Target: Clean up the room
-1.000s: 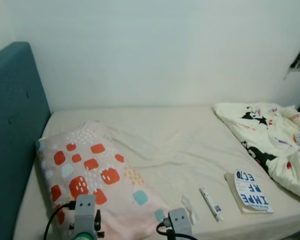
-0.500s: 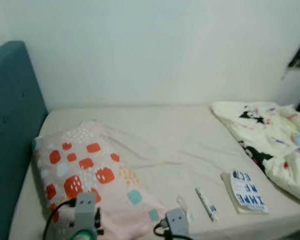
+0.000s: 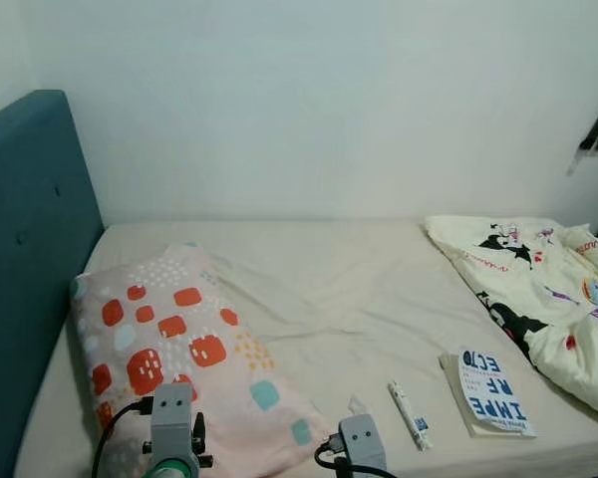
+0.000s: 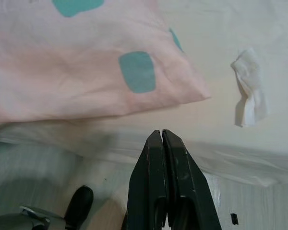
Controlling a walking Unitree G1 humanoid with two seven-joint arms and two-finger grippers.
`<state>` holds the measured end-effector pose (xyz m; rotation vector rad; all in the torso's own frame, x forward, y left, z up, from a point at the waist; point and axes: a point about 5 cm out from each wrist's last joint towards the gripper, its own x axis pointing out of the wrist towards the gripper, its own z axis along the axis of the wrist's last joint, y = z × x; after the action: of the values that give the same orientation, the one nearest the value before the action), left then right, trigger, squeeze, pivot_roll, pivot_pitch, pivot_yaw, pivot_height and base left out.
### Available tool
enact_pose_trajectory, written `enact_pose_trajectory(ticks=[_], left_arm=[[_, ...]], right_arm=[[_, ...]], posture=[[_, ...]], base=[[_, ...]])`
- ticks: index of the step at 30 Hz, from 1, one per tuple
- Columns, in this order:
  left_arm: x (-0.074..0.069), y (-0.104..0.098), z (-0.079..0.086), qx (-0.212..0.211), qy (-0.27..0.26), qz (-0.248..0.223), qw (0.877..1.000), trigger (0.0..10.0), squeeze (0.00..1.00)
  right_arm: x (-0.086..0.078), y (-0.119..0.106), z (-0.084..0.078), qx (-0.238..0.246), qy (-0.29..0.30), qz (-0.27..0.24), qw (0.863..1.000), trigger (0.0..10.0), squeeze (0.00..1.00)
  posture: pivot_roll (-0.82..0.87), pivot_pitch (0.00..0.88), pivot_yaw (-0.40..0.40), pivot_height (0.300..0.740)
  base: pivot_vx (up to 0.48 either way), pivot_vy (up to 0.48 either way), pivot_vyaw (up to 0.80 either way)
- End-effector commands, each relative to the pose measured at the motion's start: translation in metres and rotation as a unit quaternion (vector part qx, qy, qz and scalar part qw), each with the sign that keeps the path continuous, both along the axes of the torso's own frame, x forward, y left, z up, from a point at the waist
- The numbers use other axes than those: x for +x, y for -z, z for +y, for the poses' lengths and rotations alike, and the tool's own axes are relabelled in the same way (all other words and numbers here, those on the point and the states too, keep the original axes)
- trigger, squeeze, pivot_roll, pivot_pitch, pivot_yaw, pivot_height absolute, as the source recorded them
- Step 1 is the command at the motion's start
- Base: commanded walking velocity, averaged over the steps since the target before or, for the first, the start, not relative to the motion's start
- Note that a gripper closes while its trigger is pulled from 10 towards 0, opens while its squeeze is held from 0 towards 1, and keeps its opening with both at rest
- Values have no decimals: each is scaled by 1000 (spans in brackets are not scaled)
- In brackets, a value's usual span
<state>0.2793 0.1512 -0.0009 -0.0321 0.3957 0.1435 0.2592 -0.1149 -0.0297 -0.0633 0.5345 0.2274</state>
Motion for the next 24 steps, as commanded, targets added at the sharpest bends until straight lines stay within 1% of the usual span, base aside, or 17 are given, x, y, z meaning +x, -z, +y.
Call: enact_pose_trajectory(ticks=[1, 4, 8, 12, 16, 20, 24], left_arm=[[-3, 3, 0, 5, 2, 6, 1000, 10000, 0], [-3, 2, 0, 8, 8, 5, 1000, 10000, 0], [-2, 1, 0, 10, 16, 3, 1000, 10000, 0], [-2, 2, 1, -1, 0, 3, 1000, 10000, 0], [-2, 1, 2, 4, 0, 3, 1000, 10000, 0], [0, -1, 6, 5, -12, -2, 1000, 10000, 0], [0, -1, 9, -1, -21, 1, 1000, 10000, 0]], right_arm=[[-1, 1, 0, 2, 4, 5, 1000, 10000, 0], [-1, 1, 1, 3, 3, 5, 1000, 10000, 0], [-1, 1, 1, 4, 4, 4, 1000, 10000, 0], [-1, 1, 1, 4, 5, 4, 1000, 10000, 0], [-1, 1, 0, 4, 7, 2, 1000, 10000, 0], [2, -2, -1, 9, 11, -5, 1000, 10000, 0], [3, -3, -2, 12, 15, -8, 1000, 10000, 0]], posture=[[45, 19, -2, 740], [46, 20, -1, 740], [45, 19, 3, 740], [44, 17, 5, 740], [43, 15, 5, 740], [41, 14, 3, 740], [41, 14, 2, 740]], base=[[0, 0, 0], [0, 0, 0], [0, -480, 0], [0, 0, 0], [0, 0, 0], [0, 0, 0], [0, 0, 0]])
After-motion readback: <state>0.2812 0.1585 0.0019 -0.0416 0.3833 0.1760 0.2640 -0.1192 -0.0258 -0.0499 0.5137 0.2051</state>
